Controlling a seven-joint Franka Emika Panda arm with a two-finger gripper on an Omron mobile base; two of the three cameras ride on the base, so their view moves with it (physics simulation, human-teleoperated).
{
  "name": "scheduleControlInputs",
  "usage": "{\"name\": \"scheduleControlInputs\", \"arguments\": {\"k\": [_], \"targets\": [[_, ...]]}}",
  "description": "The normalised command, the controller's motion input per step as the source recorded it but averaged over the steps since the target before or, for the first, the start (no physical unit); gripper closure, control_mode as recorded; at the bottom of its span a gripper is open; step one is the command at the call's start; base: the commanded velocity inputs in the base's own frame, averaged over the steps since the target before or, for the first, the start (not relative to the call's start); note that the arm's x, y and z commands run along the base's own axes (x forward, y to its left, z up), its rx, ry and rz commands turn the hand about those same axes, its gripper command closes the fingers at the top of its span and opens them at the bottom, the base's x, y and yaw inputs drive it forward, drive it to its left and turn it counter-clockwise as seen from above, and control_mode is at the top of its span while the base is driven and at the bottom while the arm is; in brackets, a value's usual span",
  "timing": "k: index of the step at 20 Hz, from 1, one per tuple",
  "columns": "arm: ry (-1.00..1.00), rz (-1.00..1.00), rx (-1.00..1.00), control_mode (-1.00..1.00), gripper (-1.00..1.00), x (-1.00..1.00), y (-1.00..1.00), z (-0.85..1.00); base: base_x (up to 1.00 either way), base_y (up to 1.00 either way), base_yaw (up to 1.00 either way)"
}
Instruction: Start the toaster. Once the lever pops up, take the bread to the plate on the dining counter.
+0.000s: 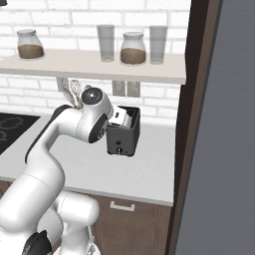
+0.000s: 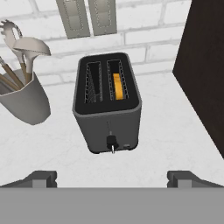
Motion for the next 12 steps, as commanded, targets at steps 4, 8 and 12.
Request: {"name": "scheduleControlInputs", "arguments": {"k": [4,8,12], "targets": [[0.00,0.00,0.00,-1.00,-1.00,0.00,0.00,0.00,0.00,0.00,0.00],[0.00,0.00,0.00,-1.00,-1.00,0.00,0.00,0.00,0.00,0.00,0.00],[0.00,0.00,0.00,-1.00,-1.00,0.00,0.00,0.00,0.00,0.00,0.00]]}}
